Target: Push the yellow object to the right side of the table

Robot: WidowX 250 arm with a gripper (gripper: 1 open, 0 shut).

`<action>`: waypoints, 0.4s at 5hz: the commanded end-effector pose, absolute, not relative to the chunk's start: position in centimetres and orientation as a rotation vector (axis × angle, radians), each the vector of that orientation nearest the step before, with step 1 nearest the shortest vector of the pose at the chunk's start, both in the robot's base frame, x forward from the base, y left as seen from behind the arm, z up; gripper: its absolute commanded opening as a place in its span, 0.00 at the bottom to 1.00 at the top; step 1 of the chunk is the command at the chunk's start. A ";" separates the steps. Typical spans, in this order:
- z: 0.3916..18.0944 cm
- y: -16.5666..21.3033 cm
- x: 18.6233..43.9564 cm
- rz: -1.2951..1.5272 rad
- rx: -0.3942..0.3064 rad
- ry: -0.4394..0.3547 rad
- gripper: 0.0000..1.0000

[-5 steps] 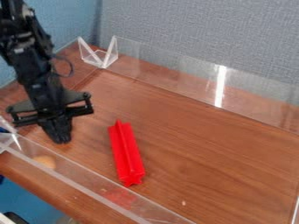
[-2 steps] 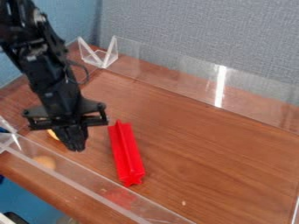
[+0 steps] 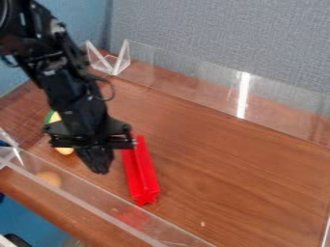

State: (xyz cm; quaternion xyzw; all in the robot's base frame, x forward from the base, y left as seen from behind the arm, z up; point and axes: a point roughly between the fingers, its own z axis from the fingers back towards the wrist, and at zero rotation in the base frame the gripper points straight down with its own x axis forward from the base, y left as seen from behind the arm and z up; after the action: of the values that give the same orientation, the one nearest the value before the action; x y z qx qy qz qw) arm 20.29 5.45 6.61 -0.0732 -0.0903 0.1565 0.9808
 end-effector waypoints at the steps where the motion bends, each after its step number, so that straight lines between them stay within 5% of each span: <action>1: 7.9 3.3 21.0 0.245 -0.151 -0.216 0.00; 2: 8.0 2.4 21.4 0.240 -0.150 -0.226 1.00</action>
State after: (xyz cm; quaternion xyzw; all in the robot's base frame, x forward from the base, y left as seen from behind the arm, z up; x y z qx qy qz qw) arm 20.93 2.32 7.21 -0.0773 -0.0942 0.1221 0.9850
